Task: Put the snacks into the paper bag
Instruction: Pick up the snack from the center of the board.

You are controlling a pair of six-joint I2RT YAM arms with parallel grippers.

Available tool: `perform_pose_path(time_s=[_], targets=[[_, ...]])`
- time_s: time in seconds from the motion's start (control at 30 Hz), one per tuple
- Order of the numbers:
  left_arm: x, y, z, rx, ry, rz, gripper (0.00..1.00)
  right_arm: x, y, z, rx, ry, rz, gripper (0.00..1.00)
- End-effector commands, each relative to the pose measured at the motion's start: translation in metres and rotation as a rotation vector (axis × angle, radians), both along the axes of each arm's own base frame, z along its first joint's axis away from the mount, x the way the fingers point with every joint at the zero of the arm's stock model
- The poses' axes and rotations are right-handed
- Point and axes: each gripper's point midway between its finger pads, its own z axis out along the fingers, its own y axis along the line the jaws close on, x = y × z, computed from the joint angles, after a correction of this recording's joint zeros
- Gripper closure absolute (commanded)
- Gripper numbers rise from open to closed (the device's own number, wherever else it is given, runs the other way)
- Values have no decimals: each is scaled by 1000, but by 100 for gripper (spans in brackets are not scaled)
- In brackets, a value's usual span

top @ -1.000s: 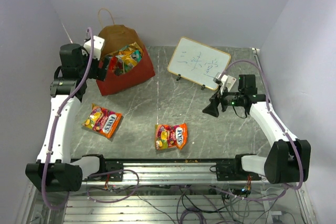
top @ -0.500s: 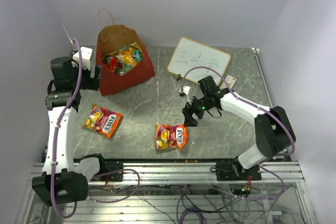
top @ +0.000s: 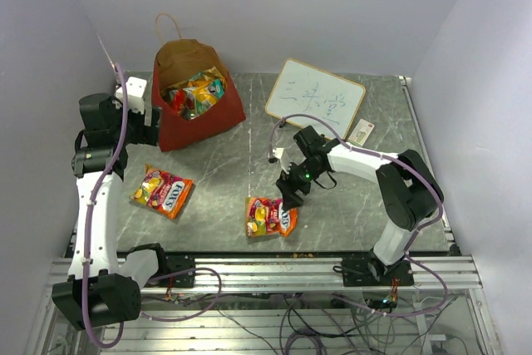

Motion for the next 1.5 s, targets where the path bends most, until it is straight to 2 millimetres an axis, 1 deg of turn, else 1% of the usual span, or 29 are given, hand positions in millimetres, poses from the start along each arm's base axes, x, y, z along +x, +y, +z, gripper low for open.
perform_pose_path(time_s=[0.0, 0.1, 0.17, 0.23, 0.3, 0.4, 0.5, 0.53, 0.7, 0.83, 1.0, 1.07, 1.17, 1.27, 1.37, 1.47], targets=[[1, -3, 10, -15, -49, -21, 1, -12, 2, -6, 13, 52, 29, 31], [0, -7, 9, -23, -47, -41, 0, -15, 4, -8, 27, 69, 39, 38], [-1, -11, 8, -29, -45, -65, 1, -17, 3, -10, 27, 79, 47, 46], [-3, -17, 8, -38, -43, -100, 1, -16, 4, -7, 29, 69, 52, 55], [-5, -25, 7, -54, -36, -144, 0, -12, 5, -2, 35, 44, 60, 64], [-8, -37, 4, -80, -11, -212, 5, -5, 6, 9, 45, 3, 77, 79], [-12, -45, 0, -92, 26, -262, 8, 2, 8, 21, 53, -42, 91, 98], [-14, -47, -1, -93, 37, -282, 9, 5, 9, 27, 57, -59, 96, 100], [-30, -67, -2, -119, 78, -412, 11, 17, 12, 58, 84, -157, 122, 100], [-47, -87, 4, -134, 74, -542, 15, 30, 17, 93, 117, -267, 134, 100], [-67, -110, 7, -135, 65, -688, 18, 45, 18, 128, 144, -406, 133, 100], [-72, -118, 8, -131, 66, -739, 19, 50, 18, 141, 149, -457, 134, 100], [-76, -132, 8, -114, 77, -815, 21, 56, 18, 157, 155, -526, 137, 100], [-77, -146, 9, -97, 83, -875, 21, 58, 18, 171, 173, -587, 149, 100], [-77, -170, 10, -73, 75, -969, 21, 58, 19, 184, 193, -640, 173, 100], [-74, -193, 11, -73, 73, -1055, 22, 56, 18, 191, 195, -661, 198, 100]])
